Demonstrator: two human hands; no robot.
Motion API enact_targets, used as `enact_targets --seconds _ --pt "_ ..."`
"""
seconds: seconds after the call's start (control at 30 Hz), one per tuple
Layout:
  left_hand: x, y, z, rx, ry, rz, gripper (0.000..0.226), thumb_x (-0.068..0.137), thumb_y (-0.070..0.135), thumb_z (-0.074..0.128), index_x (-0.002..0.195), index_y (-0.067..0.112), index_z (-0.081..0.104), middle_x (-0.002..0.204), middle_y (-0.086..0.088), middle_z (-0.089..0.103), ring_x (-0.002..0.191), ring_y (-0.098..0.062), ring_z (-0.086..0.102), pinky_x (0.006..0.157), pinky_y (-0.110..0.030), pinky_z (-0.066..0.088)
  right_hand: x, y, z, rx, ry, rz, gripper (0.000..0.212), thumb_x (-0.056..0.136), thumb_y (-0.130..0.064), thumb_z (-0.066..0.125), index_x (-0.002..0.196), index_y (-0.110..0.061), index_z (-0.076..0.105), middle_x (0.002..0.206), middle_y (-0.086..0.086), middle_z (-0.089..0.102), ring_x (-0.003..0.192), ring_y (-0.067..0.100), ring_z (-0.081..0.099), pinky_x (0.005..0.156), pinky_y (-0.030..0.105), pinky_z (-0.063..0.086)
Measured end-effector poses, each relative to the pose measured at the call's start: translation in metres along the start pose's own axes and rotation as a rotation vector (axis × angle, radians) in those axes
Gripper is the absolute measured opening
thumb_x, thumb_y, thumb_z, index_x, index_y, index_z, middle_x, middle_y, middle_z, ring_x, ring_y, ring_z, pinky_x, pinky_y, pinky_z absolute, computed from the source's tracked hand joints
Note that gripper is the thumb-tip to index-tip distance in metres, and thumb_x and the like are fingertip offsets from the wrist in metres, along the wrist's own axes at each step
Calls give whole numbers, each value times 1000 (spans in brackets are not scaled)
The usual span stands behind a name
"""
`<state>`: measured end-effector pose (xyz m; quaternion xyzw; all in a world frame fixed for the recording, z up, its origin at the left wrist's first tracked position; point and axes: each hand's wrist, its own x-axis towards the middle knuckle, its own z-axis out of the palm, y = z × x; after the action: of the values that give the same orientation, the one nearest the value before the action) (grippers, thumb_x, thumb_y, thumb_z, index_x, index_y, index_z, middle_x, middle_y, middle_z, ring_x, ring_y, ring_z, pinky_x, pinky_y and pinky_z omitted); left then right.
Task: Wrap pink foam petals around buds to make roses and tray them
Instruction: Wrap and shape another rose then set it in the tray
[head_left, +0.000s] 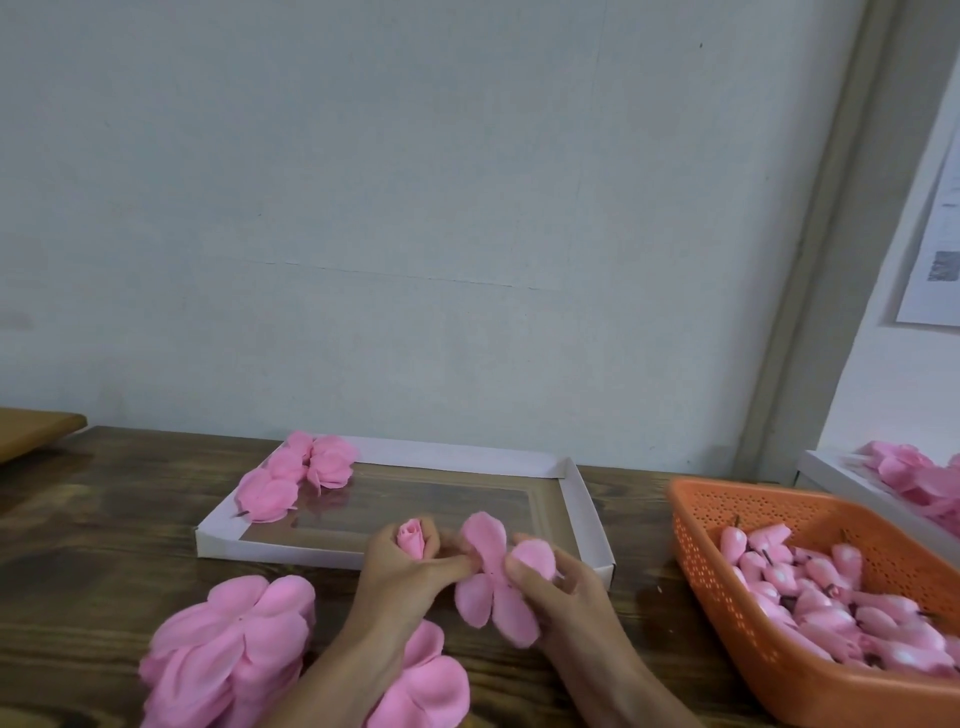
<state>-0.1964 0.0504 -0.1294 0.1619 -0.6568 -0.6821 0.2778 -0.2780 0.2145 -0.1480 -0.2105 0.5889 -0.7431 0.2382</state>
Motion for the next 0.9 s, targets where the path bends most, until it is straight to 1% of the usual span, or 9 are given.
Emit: enact_targets --seconds 0.13,0.27,0.33,0.43,0.5,0.67,0.77,0.83,0.9 --pt "0 -1 2 24 1 54 56 69 -14 80 42 22 46 72 -20 72 74 -20 71 63 -20 55 -2 -1 0 -26 -64 -25 41 86 -31 85 111 1 77 114 30 74 108 42 73 95 54 58" --pt "2 -6 2 -50 57 41 52 74 -12 80 44 20 51 76 -14 74 76 -19 71 71 -30 59 -2 -2 1 -46 -11 -34 31 97 -22 71 109 7 72 114 36 71 103 39 74 95 50 56" --pt "4 -8 3 -131 110 21 34 81 1 83 56 20 69 80 -6 78 80 -19 74 79 -36 58 -4 -3 1 -81 35 -50 30 100 -22 67 107 6 73 114 34 71 106 47 71 101 58 53" --pt "5 -6 5 -247 164 11 18 78 35 90 67 30 77 78 5 75 80 -17 69 82 -35 50 -7 -3 2 -145 27 -70 24 104 -15 60 106 0 78 113 20 78 110 44 71 99 54 55" --pt "3 -2 7 -332 116 -9 26 67 56 83 70 30 78 89 6 77 84 -17 68 86 -38 50 -8 -3 6 -169 73 -71 18 99 -16 69 101 -1 78 103 23 78 106 46 71 94 55 57" --pt "-3 0 13 -474 -50 -45 42 79 55 76 75 19 55 101 1 76 91 -20 61 86 -35 49 -9 1 13 -251 86 -125 41 74 -34 79 90 3 75 92 25 75 79 24 71 74 39 54" --pt "-10 2 15 -441 -147 -80 41 81 64 76 70 25 74 99 0 65 84 -10 67 72 -27 58 -11 2 14 -263 63 -124 38 75 -33 79 90 2 76 93 26 75 80 25 71 73 39 53" --pt "-13 3 18 -441 -196 -76 47 84 62 68 70 17 71 97 -3 61 94 -14 71 81 -32 57 -11 3 15 -251 54 -124 35 75 -32 79 88 1 76 93 27 74 80 26 71 72 40 53" --pt "-14 3 19 -426 -212 -58 60 80 65 69 88 6 67 84 7 69 113 -21 69 96 -41 48 -11 2 16 -229 48 -125 33 74 -30 79 87 0 76 92 28 73 80 27 70 73 40 52"
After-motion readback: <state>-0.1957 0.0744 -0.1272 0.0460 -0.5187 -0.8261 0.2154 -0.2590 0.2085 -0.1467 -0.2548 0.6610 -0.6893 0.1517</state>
